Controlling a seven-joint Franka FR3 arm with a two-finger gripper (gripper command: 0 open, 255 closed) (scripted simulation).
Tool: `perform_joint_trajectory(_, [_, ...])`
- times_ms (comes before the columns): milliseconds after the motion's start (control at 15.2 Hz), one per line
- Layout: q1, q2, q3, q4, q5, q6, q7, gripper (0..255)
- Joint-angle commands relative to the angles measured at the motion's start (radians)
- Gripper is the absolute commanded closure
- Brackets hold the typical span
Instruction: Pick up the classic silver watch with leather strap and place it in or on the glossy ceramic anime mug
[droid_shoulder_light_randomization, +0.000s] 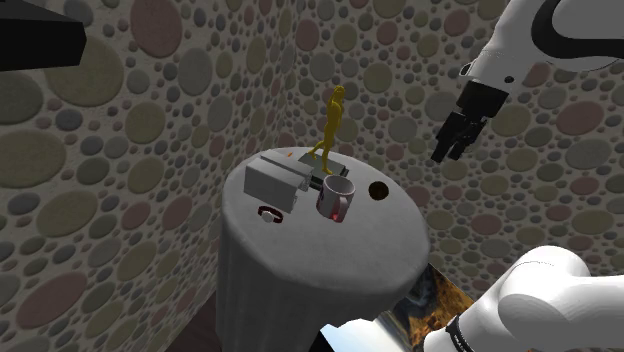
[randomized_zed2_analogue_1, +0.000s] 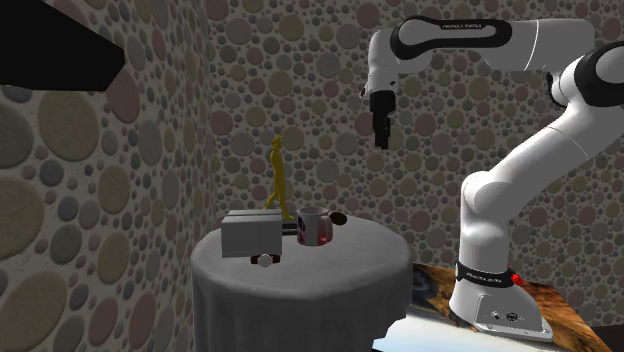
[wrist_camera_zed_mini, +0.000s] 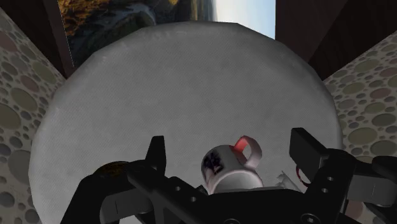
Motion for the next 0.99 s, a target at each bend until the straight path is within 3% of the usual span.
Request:
perform_joint_trajectory(0, [0.0, 0.0, 0.0, 0.0, 0.0, 0.0, 0.0, 0])
perform_joint_trajectory(924, [0.087, 0.324, 0.214, -0.024, 0.042, 0.409, 0.098, 0])
